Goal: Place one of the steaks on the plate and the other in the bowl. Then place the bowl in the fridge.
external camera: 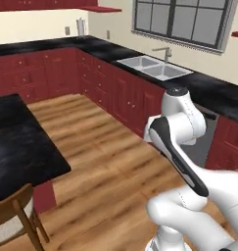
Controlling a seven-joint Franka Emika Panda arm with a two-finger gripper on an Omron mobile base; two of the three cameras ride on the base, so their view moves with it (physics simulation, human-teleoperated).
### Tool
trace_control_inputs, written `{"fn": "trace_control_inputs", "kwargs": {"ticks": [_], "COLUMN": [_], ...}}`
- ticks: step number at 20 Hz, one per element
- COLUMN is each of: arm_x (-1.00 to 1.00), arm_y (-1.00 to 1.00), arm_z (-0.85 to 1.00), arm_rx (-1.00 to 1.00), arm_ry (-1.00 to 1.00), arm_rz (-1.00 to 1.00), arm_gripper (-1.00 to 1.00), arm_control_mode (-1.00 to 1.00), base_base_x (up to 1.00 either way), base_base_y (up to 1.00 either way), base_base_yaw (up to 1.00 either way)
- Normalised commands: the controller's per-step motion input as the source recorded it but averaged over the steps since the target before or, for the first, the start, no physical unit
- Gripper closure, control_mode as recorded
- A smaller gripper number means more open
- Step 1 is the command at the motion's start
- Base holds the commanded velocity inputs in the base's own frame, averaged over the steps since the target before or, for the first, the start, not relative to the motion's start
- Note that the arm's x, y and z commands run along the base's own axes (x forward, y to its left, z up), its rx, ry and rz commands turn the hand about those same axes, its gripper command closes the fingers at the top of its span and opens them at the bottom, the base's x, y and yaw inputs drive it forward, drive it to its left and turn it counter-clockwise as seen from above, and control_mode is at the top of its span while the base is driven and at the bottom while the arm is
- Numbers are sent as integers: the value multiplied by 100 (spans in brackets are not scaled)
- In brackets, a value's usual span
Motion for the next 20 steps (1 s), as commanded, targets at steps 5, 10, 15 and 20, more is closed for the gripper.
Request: {"fn": "trace_control_inputs", "kwargs": {"ticks": [5,10,15,20], "arm_x": [0,0,0,0], "arm_y": [0,0,0,0], "arm_z": [0,0,0,0], "arm_rx": [0,0,0,0], "arm_ry": [0,0,0,0], "arm_rz": [0,0,0,0], "arm_gripper": [-100,-100,-100,-100], "arm_control_mode": [100,100,100,100], "base_base_x": [76,99,100,100], "base_base_y": [-67,-83,-24,13], "base_base_yaw": [69,42,7,11]}}
